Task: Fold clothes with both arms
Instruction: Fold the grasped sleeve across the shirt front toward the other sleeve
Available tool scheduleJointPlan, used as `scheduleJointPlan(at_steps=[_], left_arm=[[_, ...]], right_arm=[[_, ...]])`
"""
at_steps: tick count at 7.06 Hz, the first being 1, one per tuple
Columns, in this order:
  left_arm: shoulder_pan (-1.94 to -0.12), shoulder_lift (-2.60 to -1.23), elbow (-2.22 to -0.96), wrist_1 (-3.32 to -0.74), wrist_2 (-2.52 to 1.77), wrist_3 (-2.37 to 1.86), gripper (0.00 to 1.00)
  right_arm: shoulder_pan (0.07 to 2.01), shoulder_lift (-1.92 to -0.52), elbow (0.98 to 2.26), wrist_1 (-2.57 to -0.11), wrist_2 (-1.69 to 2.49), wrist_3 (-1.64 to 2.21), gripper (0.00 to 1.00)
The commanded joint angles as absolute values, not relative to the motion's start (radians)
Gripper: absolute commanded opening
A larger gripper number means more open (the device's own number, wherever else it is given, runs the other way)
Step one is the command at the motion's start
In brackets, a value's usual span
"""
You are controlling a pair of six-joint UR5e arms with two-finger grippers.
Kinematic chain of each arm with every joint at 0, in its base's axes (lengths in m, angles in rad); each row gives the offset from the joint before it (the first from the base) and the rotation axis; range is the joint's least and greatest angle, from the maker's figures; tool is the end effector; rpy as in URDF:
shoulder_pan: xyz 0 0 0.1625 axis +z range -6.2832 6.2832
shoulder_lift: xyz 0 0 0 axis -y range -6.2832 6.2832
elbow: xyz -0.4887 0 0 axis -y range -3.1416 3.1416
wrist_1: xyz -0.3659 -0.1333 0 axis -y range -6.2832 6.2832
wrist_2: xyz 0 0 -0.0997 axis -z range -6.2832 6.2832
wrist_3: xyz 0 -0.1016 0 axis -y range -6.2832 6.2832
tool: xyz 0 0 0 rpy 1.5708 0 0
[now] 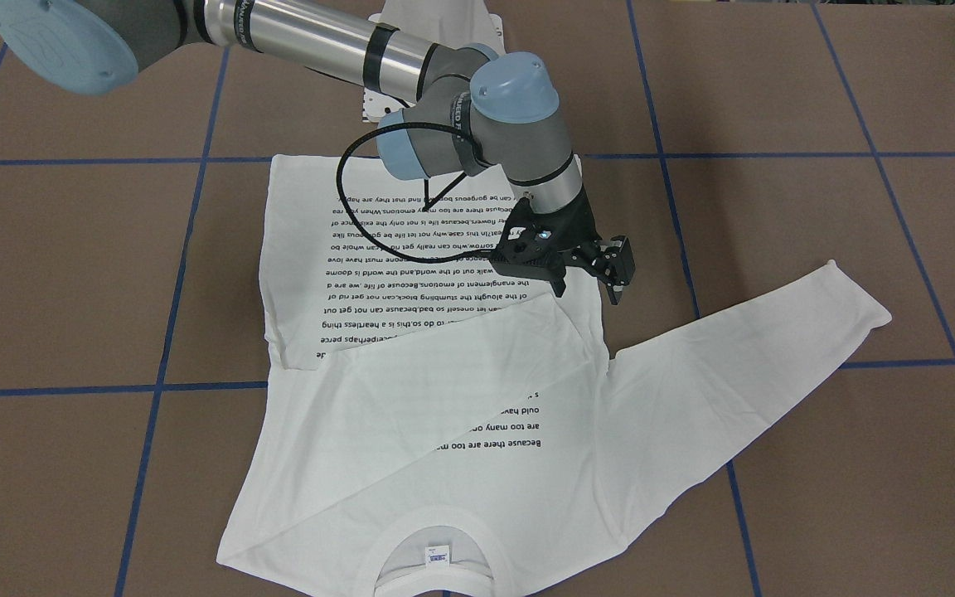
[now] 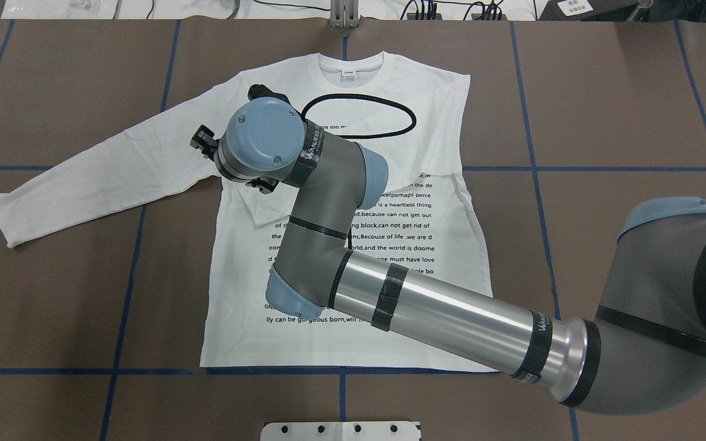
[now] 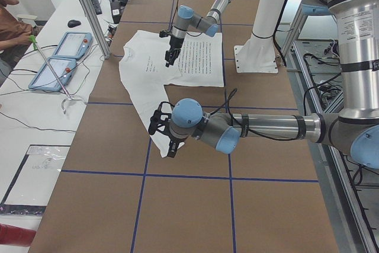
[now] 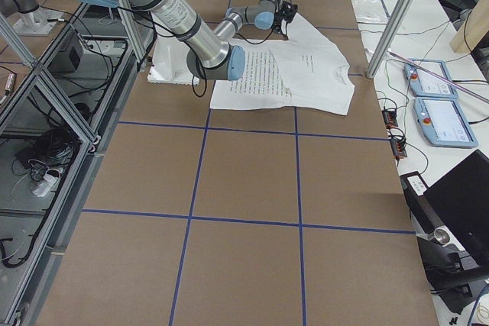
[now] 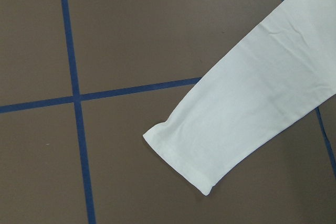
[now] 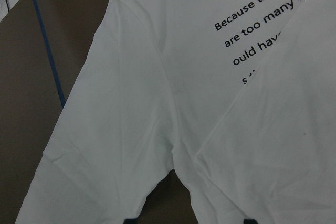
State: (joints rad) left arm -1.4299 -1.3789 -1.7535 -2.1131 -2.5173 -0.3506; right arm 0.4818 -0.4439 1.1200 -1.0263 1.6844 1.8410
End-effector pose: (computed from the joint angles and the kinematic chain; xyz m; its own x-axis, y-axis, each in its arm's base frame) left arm 0.0042 -0.3920 0.6461 0.5307 0.1677 -0.8308 0.0653 0.9692 0.2373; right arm -0.7019 -0.5045 0.0844 0.1953 0.4014 0.8948 -0.4339 0.8536 -0.2882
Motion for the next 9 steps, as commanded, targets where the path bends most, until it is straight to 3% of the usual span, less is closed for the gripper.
scheduleJointPlan(at_steps=[1,2,4,9], left_arm=[[-1.295,-1.419,-1.721,-2.154,-2.487,-0.567,0.99],[-1.199,-1.448,-1.7,-2.169,-2.339,-0.64,0.99],[-1.152,-1.535,-1.516,-2.271,-2.313,-0.696,0.93],[-1.128,-1.612,-1.361,-2.338,-2.304,-0.726,0.85]], right_arm=[[0.506,-0.515,1.358,-1.218,1.698,1.855,0.99],[0.529,-0.591,1.456,-1.224,1.719,1.853,0.99],[0.549,-0.726,1.604,-1.221,1.721,1.845,0.99],[0.549,-0.753,1.628,-1.223,1.715,1.852,0.99]])
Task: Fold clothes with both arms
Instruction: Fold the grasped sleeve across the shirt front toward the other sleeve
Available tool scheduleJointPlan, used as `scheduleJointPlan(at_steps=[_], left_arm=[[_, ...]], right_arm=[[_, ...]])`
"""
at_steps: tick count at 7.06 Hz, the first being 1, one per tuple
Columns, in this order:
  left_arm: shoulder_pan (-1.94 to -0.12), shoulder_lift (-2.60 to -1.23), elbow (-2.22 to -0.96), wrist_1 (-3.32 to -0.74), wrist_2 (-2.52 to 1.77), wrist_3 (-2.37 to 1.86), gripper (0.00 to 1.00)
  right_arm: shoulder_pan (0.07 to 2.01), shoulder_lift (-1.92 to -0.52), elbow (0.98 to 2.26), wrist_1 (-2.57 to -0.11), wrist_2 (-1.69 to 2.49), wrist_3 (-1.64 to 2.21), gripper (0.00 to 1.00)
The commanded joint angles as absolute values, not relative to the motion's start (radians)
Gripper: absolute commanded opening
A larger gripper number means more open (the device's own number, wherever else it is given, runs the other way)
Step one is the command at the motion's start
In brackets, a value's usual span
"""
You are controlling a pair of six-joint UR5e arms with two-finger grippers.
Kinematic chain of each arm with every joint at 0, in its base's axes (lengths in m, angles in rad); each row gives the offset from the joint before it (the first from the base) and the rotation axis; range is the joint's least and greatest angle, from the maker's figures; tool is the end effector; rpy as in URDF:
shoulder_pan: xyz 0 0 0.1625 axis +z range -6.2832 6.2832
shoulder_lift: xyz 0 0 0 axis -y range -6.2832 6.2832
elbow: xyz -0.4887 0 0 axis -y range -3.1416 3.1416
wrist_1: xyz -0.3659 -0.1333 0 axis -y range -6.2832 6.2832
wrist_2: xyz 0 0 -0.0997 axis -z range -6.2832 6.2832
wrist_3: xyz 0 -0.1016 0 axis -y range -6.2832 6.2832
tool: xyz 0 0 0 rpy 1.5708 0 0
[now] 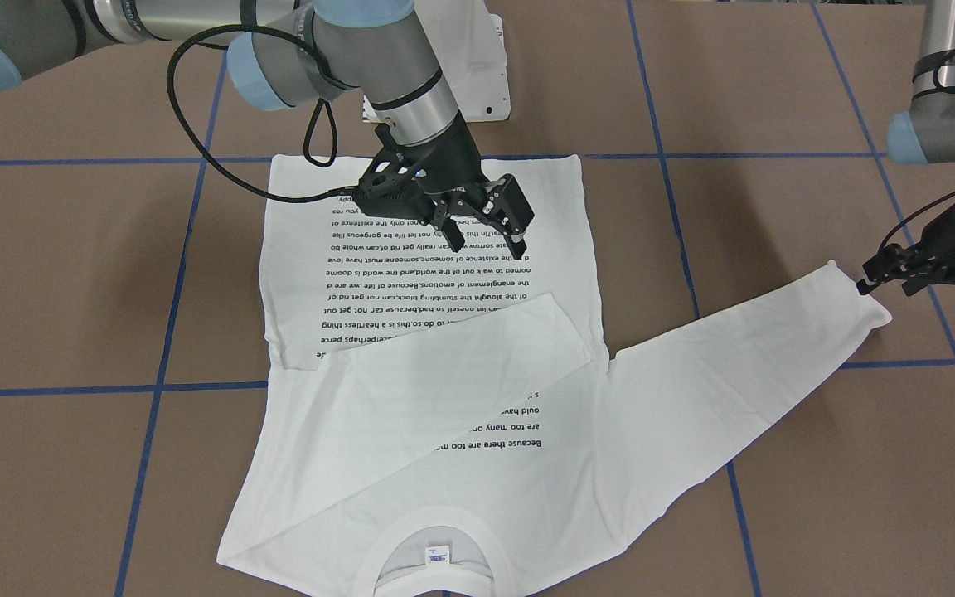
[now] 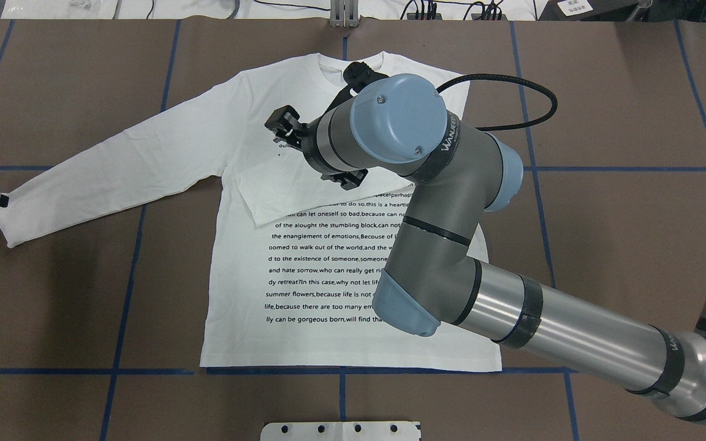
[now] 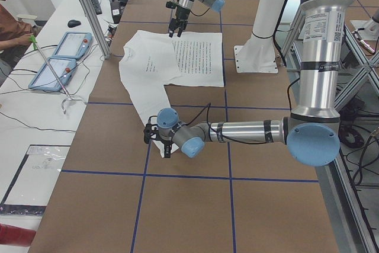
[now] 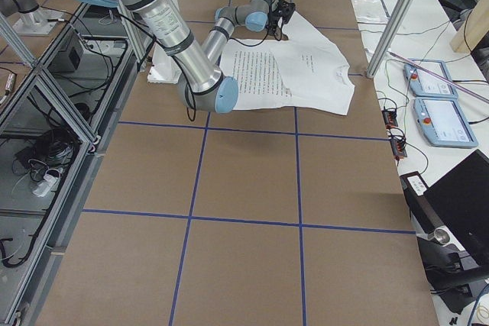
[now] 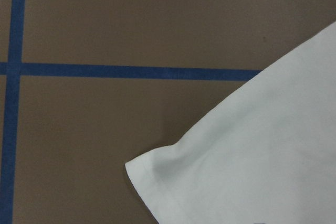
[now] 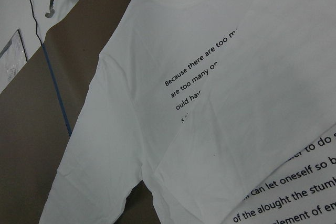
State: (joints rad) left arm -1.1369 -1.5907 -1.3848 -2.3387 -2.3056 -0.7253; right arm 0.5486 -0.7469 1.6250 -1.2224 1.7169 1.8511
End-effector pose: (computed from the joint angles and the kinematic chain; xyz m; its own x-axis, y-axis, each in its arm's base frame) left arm 0.1491 -0.4769 0.7173 0.6142 -0.0050 -0.7891 0.0814 0.9950 0.0570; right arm -0.5530 -0.4769 0.1530 0.1664 0.4225 0.8910 -0.4631 0.8312 -0.3076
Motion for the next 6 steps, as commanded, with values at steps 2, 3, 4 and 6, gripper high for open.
scheduleJointPlan(at_steps=[2,3,4,6], left_arm=[[-1.115,-1.635,-1.321,-2.339,-2.287,-0.721,0.81],[-1.115,-1.635,-1.307,-2.342,-2.267,-0.718,0.79],[-1.115,-1.635,-1.302,-2.342,-2.267,-0.718,0.76],[-1.109,-1.635,-1.29,-2.342,-2.267,-0.718,0.66]], right_arm=[[0.548,-0.759,1.628,-1.223,1.713,1.852,0.99],[0.549,-0.759,1.628,-1.223,1.713,1.852,0.99],[0.548,-0.761,1.628,-1.223,1.712,1.852,0.99],[0.549,-0.767,1.64,-1.224,1.712,1.852,0.99]])
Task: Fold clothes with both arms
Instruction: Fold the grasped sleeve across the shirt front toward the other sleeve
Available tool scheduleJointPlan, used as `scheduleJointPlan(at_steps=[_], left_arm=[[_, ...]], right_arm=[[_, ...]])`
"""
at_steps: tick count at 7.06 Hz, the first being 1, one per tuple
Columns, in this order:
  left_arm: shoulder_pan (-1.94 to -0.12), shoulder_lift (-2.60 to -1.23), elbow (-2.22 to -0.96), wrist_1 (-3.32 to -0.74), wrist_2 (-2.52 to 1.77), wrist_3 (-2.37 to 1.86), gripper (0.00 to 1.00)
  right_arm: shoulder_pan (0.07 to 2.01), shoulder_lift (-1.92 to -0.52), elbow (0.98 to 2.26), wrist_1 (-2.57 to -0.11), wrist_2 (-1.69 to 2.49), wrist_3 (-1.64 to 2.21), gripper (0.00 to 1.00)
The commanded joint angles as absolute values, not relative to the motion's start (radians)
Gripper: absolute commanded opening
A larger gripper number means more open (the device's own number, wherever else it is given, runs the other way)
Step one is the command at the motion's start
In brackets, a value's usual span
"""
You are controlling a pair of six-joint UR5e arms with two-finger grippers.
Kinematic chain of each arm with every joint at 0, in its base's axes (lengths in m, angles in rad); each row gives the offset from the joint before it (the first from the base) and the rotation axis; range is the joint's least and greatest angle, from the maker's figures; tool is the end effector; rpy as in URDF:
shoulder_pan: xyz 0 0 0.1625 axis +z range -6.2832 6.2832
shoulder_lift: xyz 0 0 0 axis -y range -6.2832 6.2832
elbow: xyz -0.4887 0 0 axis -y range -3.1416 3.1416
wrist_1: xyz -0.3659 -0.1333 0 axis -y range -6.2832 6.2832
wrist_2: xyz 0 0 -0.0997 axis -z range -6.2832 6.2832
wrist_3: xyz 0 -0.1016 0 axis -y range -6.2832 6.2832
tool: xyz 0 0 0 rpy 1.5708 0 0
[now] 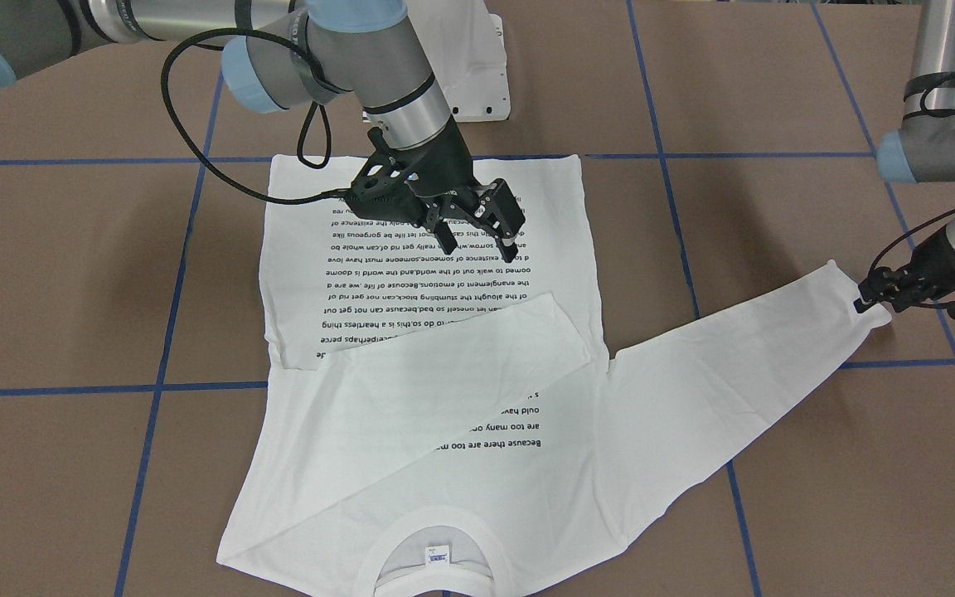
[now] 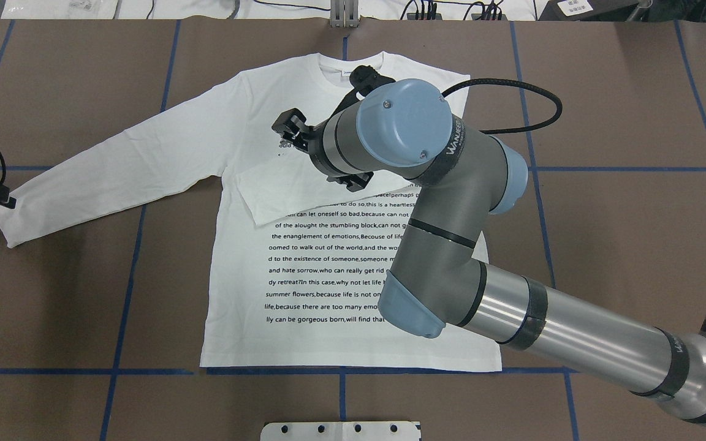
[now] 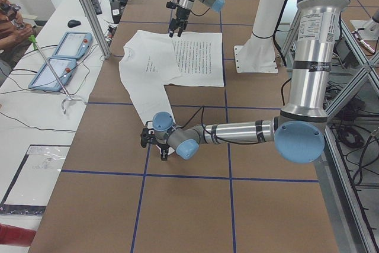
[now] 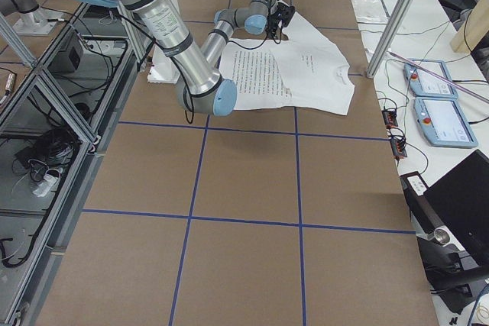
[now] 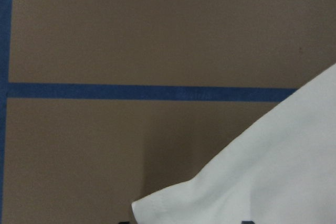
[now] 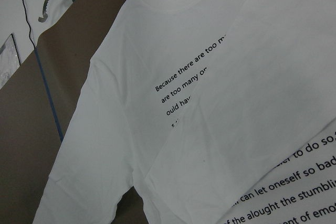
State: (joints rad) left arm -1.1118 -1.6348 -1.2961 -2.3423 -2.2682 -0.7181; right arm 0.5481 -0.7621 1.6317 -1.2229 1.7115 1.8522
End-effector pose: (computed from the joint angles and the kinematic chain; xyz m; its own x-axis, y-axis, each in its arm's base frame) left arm 0.1671 -0.4918 0.7396 0.6504 -0.0132 -0.7595 0.0700 0.9966 0.0427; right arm -0.5512 -0.4760 0.1616 0.1716 0.4269 0.8879 -0.4698 0.8276 -0.3072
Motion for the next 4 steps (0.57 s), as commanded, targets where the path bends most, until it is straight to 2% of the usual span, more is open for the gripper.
scheduleJointPlan(at_steps=[1,2,3,4], left_arm=[[-1.109,-1.635,-1.29,-2.342,-2.267,-0.721,0.55],[-1.109,-1.635,-1.292,-2.342,-2.267,-0.719,0.52],[-1.109,-1.635,-1.293,-2.342,-2.267,-0.719,0.43],[-1.109,-1.634,-1.292,-2.342,-2.267,-0.722,0.25]], right_arm=[[0.549,-0.82,1.702,-1.23,1.718,1.845,0.99],[0.564,-0.897,1.77,-1.23,1.724,1.842,0.99],[0.592,-0.925,1.796,-1.232,1.755,1.838,0.99],[0.621,-0.945,1.804,-1.233,1.794,1.836,1.0]])
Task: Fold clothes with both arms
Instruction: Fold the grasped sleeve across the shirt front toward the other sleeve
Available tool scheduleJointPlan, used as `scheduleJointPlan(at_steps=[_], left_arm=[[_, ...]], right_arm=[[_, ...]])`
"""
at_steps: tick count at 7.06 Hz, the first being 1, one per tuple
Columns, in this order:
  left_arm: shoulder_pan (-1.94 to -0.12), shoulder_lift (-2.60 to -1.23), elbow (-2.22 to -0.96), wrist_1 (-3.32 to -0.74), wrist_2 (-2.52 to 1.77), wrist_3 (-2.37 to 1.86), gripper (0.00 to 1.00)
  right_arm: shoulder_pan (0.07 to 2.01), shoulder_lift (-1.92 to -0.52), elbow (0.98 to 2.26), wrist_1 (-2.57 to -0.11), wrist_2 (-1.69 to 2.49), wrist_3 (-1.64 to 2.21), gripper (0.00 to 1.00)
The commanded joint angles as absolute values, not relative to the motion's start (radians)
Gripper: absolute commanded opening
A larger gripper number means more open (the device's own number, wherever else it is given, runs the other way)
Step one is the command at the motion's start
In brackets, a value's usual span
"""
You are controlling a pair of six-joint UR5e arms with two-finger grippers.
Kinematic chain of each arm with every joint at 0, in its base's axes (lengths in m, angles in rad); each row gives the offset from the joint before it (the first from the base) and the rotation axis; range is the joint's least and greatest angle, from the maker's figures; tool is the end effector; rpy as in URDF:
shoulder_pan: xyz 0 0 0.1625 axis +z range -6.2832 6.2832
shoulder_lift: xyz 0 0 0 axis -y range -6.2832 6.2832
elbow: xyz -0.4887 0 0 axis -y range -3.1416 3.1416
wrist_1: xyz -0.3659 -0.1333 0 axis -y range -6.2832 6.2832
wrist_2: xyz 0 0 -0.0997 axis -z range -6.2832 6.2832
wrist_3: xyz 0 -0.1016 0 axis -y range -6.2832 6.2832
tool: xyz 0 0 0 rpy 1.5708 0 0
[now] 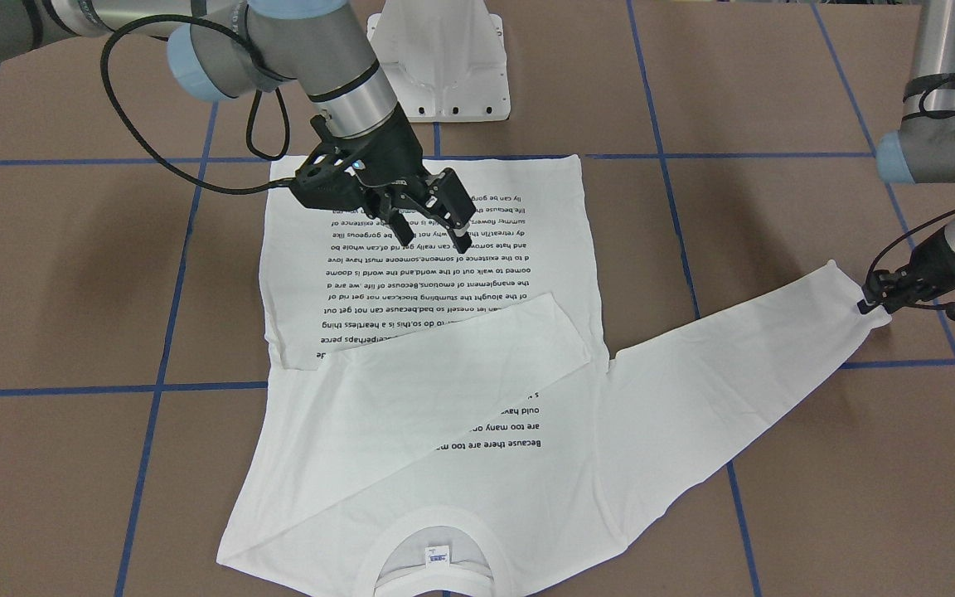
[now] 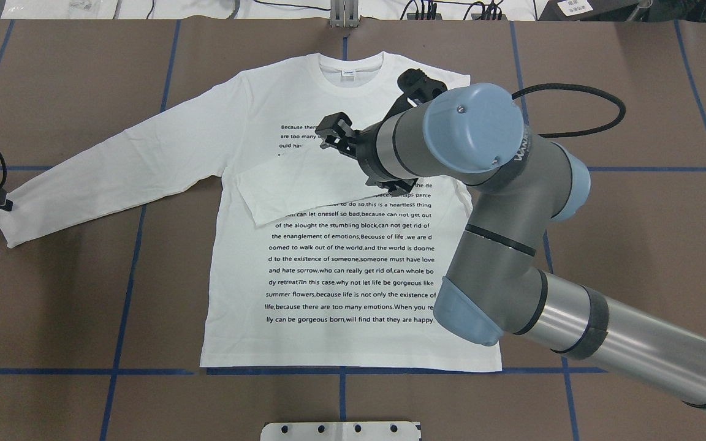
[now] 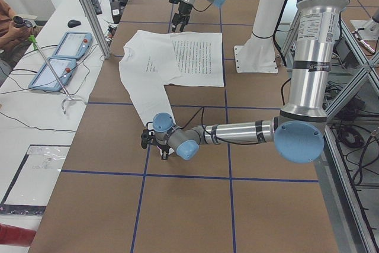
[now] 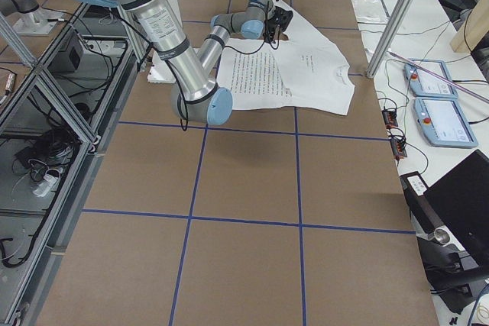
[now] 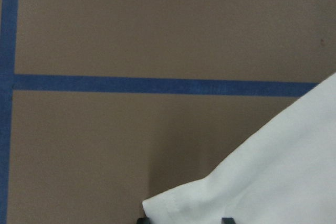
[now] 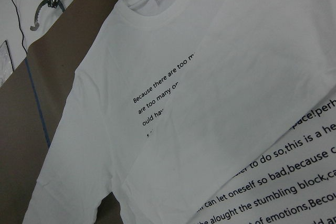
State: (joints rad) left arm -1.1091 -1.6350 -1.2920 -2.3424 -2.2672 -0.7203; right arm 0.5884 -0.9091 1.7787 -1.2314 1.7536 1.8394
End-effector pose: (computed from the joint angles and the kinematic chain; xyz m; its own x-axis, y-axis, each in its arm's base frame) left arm 0.1683 -0.4912 0.7416 0.6521 -0.0162 -0.7580 0.0692 0.9969 0.0382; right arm -0.4895 -0.4647 0.2106 0.1766 0.4315 0.8846 -0.4680 0.8275 -0.3102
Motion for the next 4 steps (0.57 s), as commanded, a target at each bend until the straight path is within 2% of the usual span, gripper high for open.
scheduleJointPlan(at_steps=[1,4], left_arm=[[-1.108,-1.634,-1.29,-2.342,-2.267,-0.721,0.0],[-1.109,-1.635,-1.354,-2.341,-2.281,-0.733,0.0]], right_arm=[[0.626,-0.974,1.816,-1.232,1.801,1.835,1.0],[0.666,-1.075,1.88,-1.23,1.842,1.76,1.0]])
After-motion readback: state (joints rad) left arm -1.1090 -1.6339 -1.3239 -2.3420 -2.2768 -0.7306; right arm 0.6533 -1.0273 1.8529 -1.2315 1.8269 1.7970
